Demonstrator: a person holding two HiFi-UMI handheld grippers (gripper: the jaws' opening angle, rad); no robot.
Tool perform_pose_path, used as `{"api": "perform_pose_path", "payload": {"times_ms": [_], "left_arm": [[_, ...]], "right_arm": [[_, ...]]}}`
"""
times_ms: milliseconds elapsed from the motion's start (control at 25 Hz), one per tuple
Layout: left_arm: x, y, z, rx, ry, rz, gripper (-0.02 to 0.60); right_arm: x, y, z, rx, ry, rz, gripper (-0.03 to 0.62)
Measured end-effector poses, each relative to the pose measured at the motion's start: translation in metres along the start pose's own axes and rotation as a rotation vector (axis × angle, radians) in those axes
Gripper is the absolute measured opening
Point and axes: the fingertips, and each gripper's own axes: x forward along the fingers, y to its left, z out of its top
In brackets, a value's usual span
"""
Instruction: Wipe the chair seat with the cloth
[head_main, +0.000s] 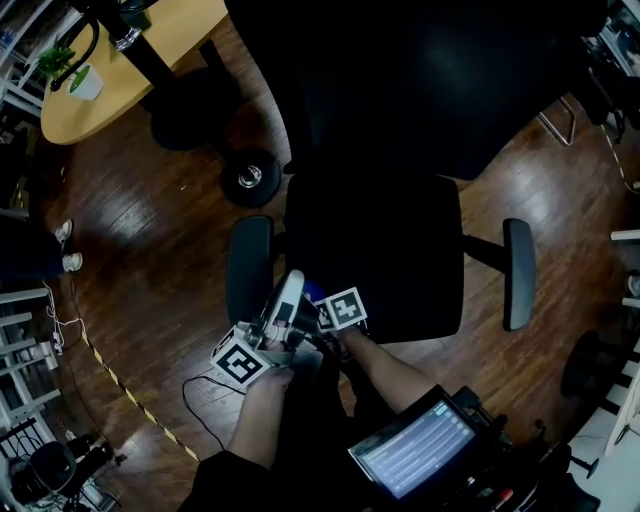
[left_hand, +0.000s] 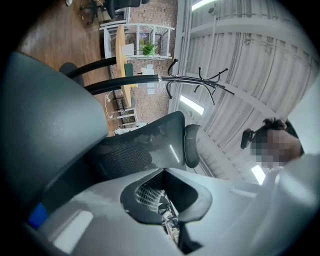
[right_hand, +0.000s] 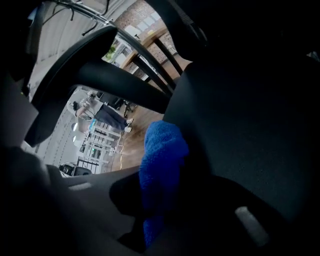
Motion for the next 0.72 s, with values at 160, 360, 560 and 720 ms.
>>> {"api": "perform_pose_path", "payload": {"times_ms": [160,360,560,720], "left_arm": [[0.009,0.004,-0.007,-0.005,0.025,-0.009,-0.009],[0.025,0.008,-0.024,-0.019,0.069,-0.023,-0.009],[0.042,0.008,-0.046,-0.039,0.112,-0.036,-0.009],[0.051,0.007,-0.056,-0.047,0.139,-0.045,-0.009]], "right_arm": [[-0.022,-0.040,-0.011,0.029,0.036,-0.071,0.044],[-0.081,-0.117,-0.033,0.084,0.029,-0.215,0.044],[-0.164,-0.201,-0.070,0.185,0.002,-0.379,0.044],[-0.221,-0.242,-0.092,0.284,-0.030,-0.476,0.044]]}}
